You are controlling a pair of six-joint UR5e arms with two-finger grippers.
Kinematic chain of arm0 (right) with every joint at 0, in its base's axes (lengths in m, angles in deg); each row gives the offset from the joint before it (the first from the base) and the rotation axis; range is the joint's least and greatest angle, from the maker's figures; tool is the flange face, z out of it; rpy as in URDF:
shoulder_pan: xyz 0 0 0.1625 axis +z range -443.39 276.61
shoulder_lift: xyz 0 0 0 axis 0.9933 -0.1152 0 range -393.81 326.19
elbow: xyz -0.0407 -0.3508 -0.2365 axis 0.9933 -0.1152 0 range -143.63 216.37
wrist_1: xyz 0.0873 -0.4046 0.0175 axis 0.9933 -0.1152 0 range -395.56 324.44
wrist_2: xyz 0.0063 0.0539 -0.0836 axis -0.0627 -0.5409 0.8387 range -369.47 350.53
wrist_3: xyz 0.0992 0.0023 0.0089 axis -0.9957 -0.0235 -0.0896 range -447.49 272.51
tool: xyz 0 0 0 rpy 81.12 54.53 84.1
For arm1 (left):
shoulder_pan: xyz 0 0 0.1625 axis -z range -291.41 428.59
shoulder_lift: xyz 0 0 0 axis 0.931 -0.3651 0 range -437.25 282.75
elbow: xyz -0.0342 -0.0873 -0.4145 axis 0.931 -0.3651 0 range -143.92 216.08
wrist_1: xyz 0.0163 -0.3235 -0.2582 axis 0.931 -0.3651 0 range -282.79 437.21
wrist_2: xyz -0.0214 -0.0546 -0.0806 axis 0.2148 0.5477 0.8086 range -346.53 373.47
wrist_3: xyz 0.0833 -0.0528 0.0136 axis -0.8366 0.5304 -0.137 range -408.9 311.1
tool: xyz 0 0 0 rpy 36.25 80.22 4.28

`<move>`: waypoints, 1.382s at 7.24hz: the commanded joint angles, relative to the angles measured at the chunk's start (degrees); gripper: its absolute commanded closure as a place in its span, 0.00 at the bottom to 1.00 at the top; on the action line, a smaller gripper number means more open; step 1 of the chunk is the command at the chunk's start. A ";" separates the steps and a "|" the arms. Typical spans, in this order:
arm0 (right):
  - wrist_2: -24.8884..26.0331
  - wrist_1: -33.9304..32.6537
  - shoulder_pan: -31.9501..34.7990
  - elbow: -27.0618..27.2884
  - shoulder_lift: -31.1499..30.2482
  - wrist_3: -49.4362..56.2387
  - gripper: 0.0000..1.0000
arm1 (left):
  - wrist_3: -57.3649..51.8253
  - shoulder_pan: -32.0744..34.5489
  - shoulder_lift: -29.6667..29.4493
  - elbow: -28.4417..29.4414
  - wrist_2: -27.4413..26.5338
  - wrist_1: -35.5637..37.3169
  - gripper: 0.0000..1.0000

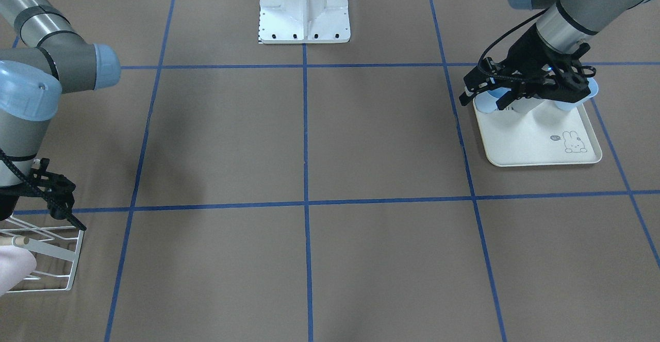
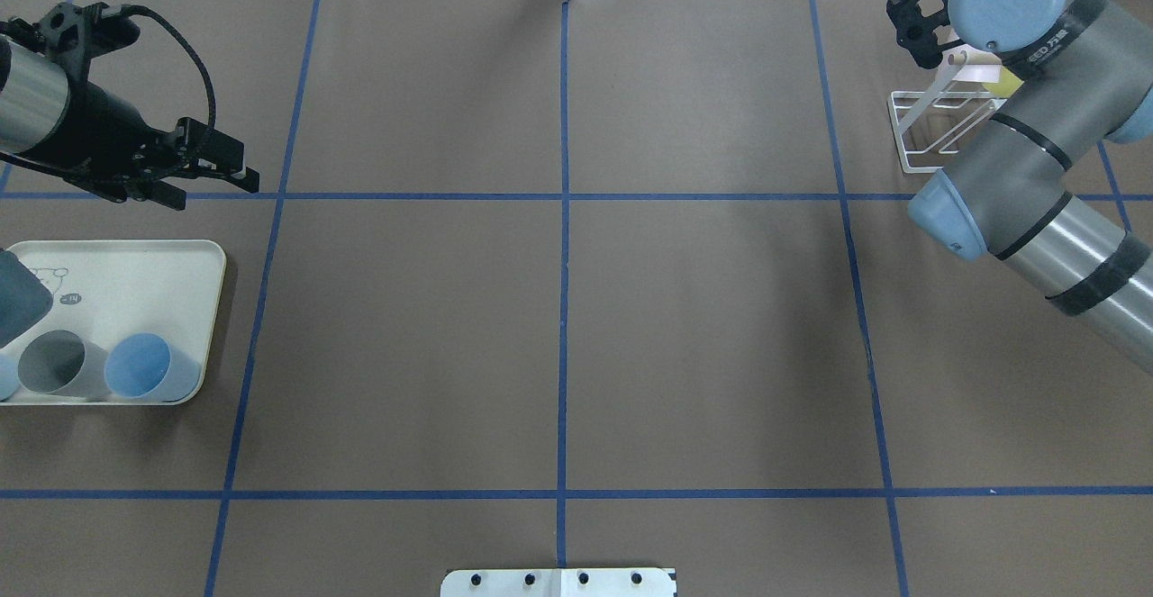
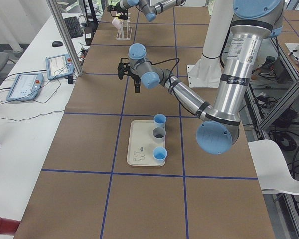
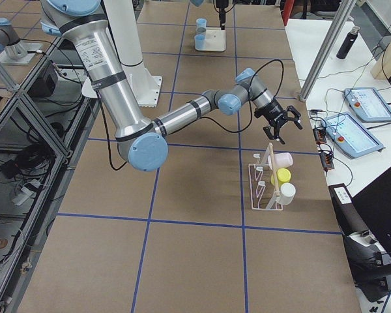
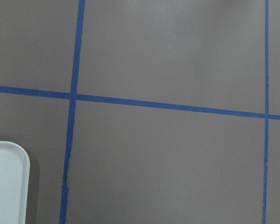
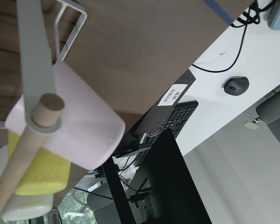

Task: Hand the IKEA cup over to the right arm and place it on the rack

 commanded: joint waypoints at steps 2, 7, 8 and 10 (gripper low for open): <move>-13.47 -0.19 0.31 7.93 -1.99 -29.13 0.00 | -12.30 4.90 6.83 -0.52 -0.01 0.11 0.00; -24.23 0.43 -10.65 18.50 -2.44 -87.78 0.00 | -34.73 7.55 21.51 -1.13 -6.16 -1.29 0.00; -24.32 -0.09 -12.77 18.50 -0.70 -90.12 0.00 | -36.36 8.16 25.12 -0.52 -6.16 -3.91 0.00; -24.67 -0.80 -15.33 18.42 2.73 -95.93 0.00 | -36.46 8.17 31.55 2.10 -6.25 -14.34 0.00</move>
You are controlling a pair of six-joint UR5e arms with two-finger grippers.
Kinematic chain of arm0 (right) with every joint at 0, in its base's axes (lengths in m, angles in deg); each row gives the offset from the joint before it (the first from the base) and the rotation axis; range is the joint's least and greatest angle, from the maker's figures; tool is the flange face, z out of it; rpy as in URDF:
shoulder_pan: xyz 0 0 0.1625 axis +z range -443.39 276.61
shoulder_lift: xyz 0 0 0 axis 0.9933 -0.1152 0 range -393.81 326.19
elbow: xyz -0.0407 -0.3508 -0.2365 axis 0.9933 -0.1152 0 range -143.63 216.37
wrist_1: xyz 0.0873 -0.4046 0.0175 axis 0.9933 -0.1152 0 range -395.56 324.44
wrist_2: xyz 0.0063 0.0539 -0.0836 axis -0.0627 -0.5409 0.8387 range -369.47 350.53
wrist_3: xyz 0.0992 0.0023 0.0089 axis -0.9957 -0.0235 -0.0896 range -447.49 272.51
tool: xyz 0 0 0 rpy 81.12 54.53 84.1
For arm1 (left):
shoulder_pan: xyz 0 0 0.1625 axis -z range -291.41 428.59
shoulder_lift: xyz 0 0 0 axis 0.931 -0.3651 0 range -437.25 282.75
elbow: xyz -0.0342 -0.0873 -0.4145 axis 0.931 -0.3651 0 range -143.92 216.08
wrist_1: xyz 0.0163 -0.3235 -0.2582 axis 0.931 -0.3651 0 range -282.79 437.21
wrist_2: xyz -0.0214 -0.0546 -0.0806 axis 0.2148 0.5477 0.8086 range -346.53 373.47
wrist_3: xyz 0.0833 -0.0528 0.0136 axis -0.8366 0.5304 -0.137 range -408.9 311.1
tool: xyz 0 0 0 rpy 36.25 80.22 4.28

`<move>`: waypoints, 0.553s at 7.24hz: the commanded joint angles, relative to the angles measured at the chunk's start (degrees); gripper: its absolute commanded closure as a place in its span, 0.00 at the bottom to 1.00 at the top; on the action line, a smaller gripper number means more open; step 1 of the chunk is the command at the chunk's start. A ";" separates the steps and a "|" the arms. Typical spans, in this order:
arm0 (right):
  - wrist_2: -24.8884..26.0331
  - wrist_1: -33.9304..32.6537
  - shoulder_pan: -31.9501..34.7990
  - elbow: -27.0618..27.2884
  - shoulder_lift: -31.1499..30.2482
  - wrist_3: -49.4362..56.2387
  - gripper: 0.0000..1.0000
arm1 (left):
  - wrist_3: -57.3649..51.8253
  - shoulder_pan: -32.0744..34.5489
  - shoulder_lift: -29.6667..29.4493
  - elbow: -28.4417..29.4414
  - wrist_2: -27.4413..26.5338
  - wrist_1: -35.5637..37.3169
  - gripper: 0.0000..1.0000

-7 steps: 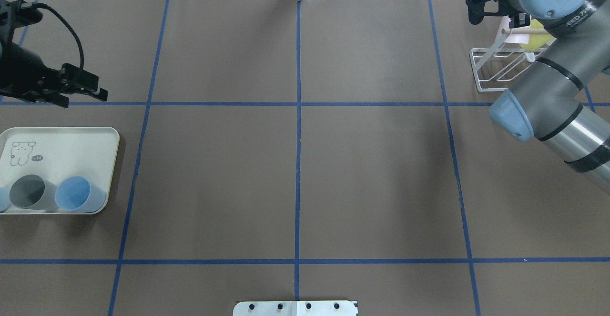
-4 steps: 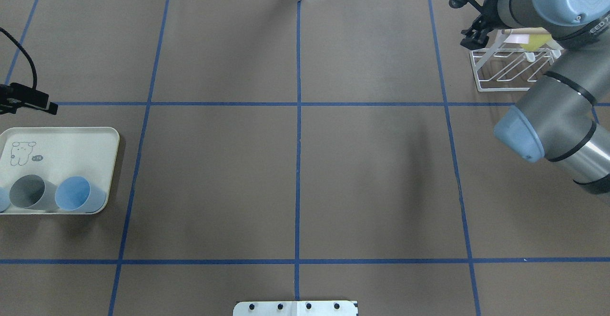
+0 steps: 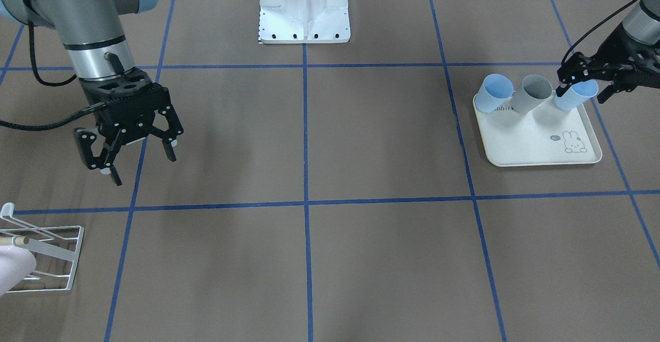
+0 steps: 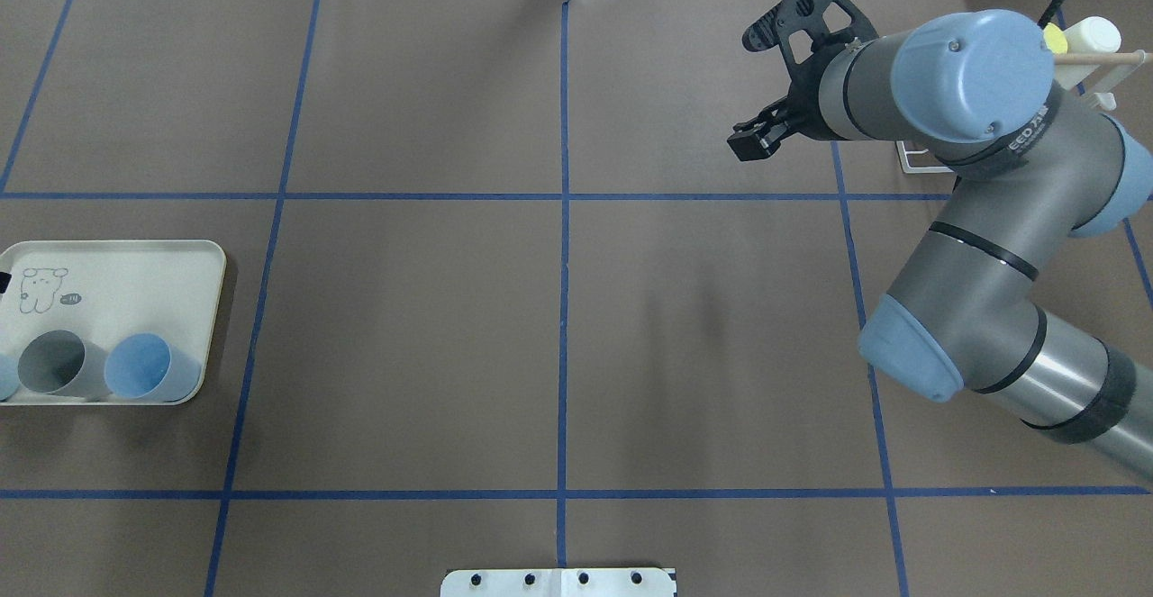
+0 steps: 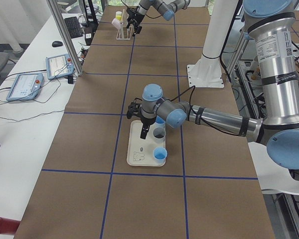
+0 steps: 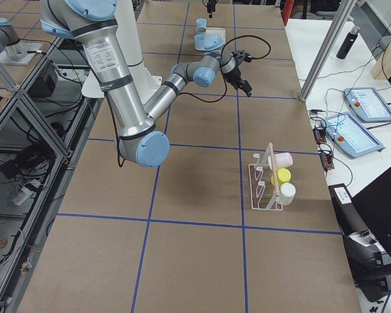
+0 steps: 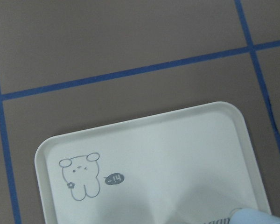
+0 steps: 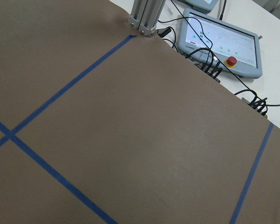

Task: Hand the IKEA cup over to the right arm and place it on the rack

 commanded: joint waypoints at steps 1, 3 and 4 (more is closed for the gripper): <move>-1.13 -1.02 -1.98 0.08 2.48 -2.97 0.00 | -0.62 0.08 5.02 5.92 0.02 -12.26 0.00; -1.14 -1.02 -2.07 -0.10 2.49 -2.97 0.00 | -0.54 0.34 5.74 14.10 0.36 -22.21 0.00; -1.14 -1.02 -2.25 -0.01 2.49 -2.97 0.00 | -0.54 0.34 7.30 14.83 0.54 -23.73 0.00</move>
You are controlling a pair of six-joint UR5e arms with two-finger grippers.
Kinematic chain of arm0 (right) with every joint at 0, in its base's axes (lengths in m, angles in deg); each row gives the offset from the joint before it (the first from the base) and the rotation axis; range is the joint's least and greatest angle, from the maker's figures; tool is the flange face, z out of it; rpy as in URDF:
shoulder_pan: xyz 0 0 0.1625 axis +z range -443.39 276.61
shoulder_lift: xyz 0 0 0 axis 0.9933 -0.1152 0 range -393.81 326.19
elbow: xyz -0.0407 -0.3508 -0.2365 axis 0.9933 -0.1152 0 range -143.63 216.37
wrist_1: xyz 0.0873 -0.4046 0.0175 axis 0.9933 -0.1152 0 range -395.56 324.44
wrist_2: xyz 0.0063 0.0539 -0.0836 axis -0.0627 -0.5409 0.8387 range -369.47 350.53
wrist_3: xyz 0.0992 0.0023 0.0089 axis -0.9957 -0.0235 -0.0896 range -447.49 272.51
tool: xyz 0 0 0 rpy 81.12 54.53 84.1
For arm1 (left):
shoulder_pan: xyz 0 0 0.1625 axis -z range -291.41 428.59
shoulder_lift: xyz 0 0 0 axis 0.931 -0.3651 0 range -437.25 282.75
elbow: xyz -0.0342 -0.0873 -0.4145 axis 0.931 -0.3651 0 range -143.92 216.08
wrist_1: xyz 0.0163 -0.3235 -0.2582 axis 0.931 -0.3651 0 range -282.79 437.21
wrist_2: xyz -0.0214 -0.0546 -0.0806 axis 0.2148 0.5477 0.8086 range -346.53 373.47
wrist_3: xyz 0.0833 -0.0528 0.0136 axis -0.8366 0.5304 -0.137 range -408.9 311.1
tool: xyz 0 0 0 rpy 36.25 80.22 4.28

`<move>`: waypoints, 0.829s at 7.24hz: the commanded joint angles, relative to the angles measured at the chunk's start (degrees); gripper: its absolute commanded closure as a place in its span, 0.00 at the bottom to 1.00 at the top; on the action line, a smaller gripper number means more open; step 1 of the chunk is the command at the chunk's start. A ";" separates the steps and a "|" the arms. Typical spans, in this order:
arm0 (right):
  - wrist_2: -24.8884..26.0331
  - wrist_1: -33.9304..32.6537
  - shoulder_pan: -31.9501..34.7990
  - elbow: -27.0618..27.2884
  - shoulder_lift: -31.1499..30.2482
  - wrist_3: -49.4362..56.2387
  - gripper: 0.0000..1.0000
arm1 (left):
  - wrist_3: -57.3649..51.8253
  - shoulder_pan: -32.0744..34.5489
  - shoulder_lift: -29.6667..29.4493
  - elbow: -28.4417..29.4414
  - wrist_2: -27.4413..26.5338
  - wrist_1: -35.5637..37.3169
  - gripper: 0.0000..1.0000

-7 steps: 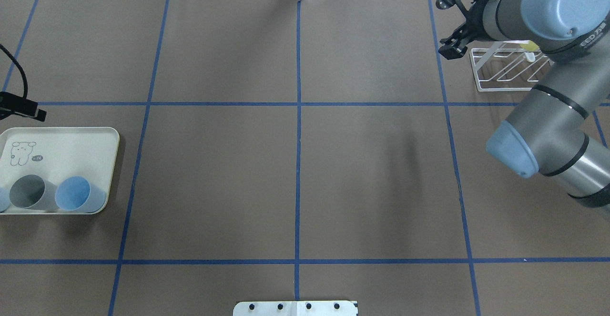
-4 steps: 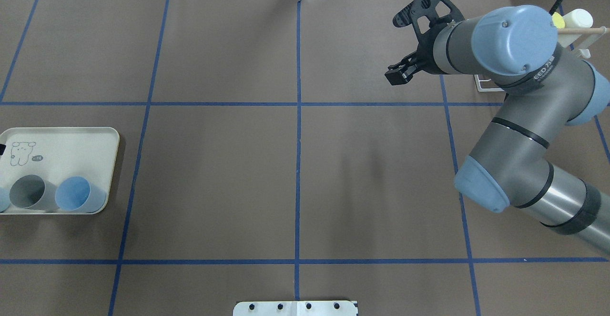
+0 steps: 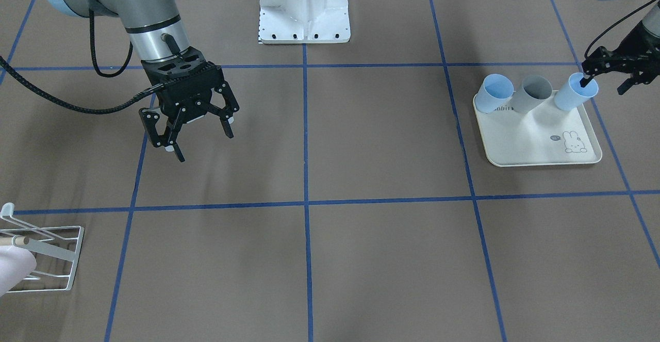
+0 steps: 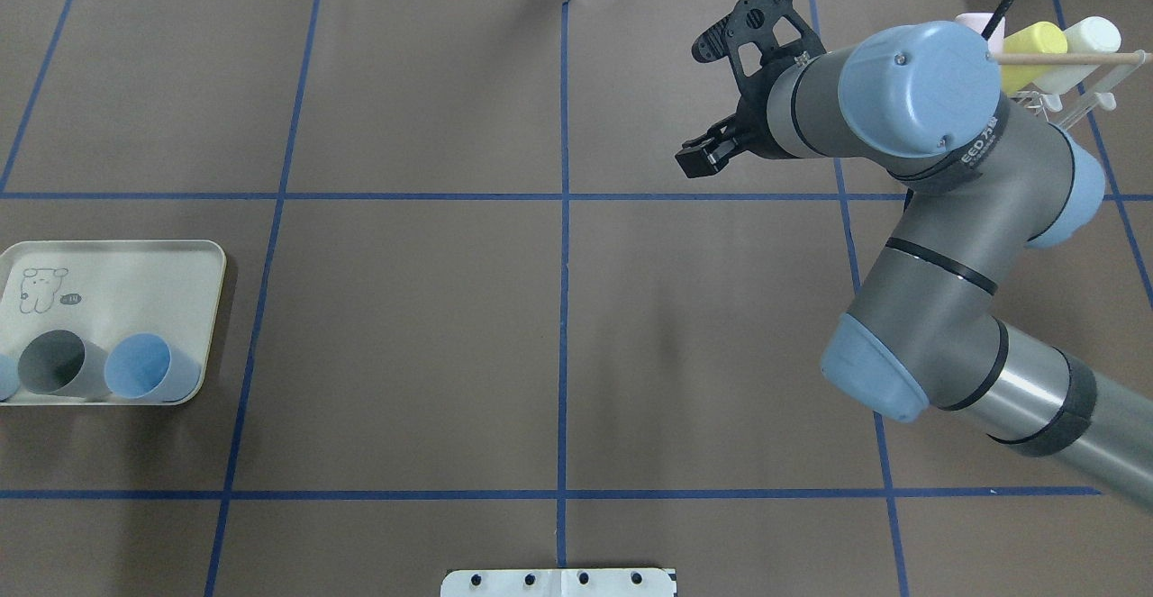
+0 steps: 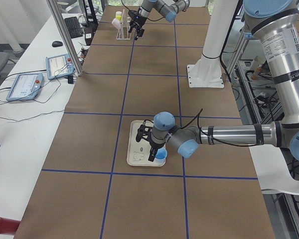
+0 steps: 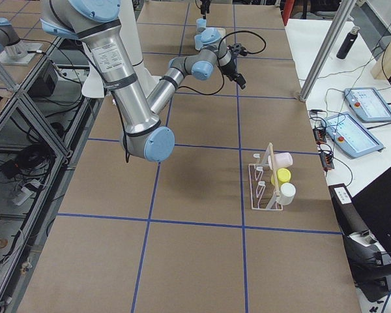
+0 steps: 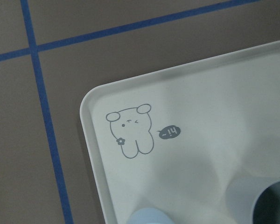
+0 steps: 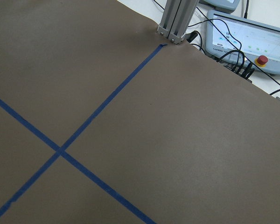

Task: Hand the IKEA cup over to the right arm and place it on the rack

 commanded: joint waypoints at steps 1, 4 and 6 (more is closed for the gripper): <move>-0.04 -0.03 -0.28 0.02 0.05 -0.04 0.00 | 0.09 0.06 3.07 2.52 0.26 -4.71 0.00; 0.05 -0.03 -0.37 -0.15 -0.04 0.05 0.00 | 1.14 -0.21 3.53 2.96 0.34 -5.07 0.18; 0.05 -0.03 -0.46 -0.15 -0.13 0.05 0.00 | 1.67 -0.47 2.13 3.40 0.34 -4.55 0.18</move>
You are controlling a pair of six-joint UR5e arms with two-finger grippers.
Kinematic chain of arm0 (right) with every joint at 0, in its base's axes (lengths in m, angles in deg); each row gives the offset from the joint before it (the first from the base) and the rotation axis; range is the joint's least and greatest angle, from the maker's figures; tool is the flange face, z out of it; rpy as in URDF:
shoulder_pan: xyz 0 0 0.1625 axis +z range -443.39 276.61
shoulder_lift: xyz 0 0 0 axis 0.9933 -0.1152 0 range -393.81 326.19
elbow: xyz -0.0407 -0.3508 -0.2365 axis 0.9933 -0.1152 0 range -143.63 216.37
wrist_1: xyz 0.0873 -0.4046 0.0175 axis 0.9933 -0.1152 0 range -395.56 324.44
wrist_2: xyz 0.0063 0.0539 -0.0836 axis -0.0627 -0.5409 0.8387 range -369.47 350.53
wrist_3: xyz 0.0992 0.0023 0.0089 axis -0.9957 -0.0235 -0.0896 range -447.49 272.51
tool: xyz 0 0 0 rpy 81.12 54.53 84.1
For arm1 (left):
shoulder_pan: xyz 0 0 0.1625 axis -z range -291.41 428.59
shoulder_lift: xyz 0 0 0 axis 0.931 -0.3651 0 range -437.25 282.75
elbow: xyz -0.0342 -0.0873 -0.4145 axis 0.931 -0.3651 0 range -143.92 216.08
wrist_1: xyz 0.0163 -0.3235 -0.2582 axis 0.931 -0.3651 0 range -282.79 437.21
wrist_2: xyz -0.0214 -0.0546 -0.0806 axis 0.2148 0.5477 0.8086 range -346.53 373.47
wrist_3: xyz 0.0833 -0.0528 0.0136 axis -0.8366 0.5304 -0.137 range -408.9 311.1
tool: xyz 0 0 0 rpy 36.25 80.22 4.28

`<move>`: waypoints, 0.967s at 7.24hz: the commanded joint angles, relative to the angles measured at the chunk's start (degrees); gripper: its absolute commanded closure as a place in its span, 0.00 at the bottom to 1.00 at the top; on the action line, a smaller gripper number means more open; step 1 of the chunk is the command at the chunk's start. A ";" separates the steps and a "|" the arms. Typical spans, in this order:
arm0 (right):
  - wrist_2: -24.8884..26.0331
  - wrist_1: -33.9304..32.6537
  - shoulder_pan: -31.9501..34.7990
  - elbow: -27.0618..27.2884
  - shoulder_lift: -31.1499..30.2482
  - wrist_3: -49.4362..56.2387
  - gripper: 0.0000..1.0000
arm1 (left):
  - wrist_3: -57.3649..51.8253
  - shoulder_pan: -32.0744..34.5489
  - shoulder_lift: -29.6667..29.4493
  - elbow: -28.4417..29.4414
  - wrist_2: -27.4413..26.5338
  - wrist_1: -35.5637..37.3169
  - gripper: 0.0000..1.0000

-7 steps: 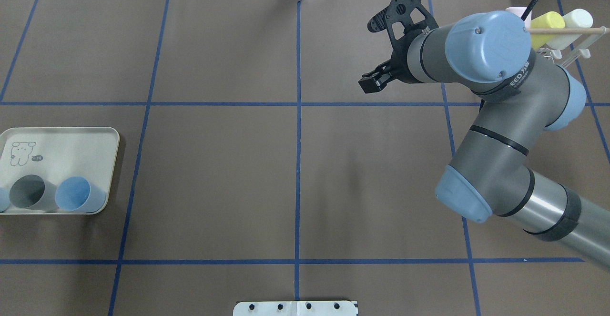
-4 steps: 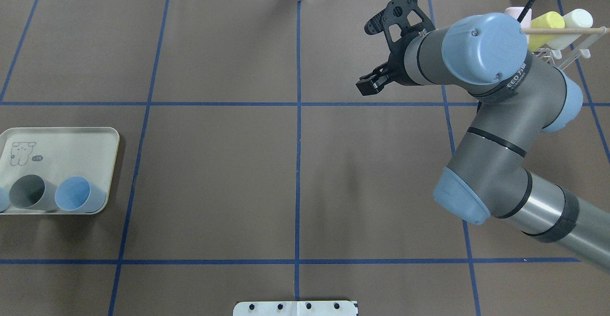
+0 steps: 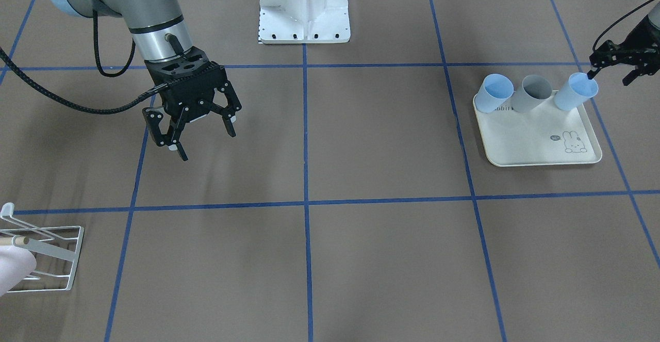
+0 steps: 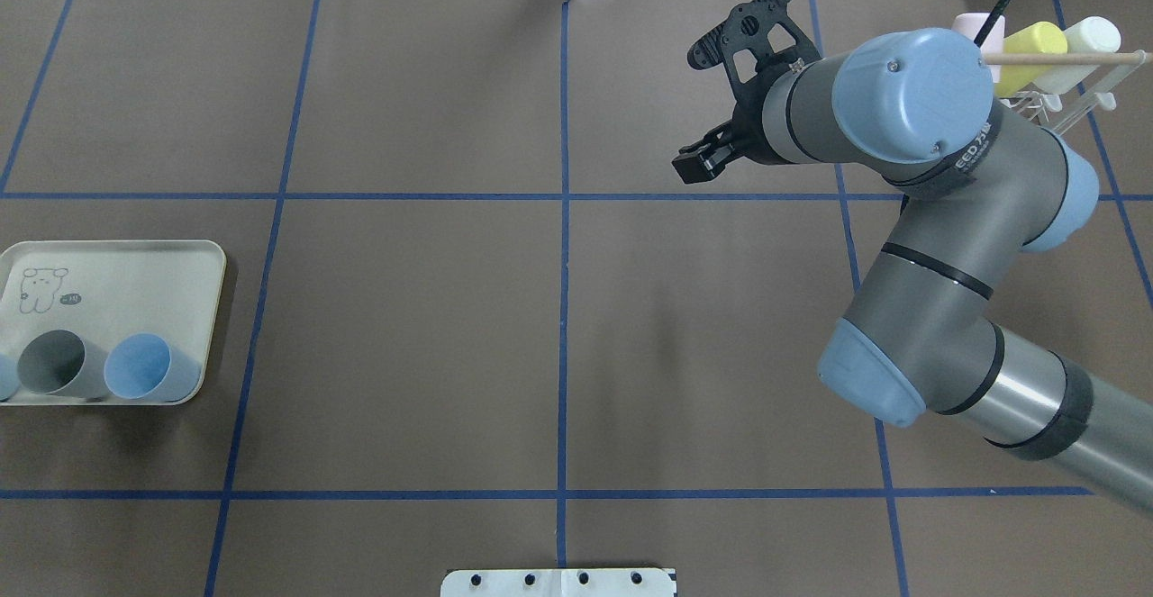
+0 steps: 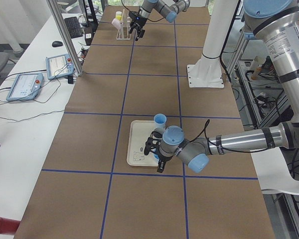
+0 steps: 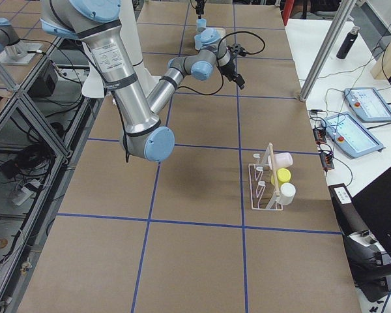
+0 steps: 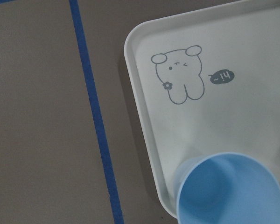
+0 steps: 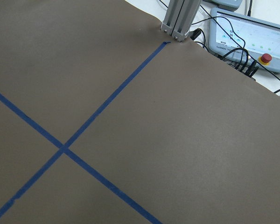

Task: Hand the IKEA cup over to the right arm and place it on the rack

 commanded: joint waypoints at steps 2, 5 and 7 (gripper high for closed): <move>0.00 0.00 -0.04 -0.05 -0.25 0.00 0.00 | 2.93 -0.19 -3.31 1.74 0.11 0.28 0.19; 0.00 0.00 -0.04 -0.32 -0.25 0.00 0.00 | 2.93 -0.19 -3.85 2.45 0.46 -0.07 0.65; 0.00 0.00 -0.12 -0.41 -0.25 0.09 0.00 | 2.93 -0.19 -3.76 2.36 2.91 -0.24 0.66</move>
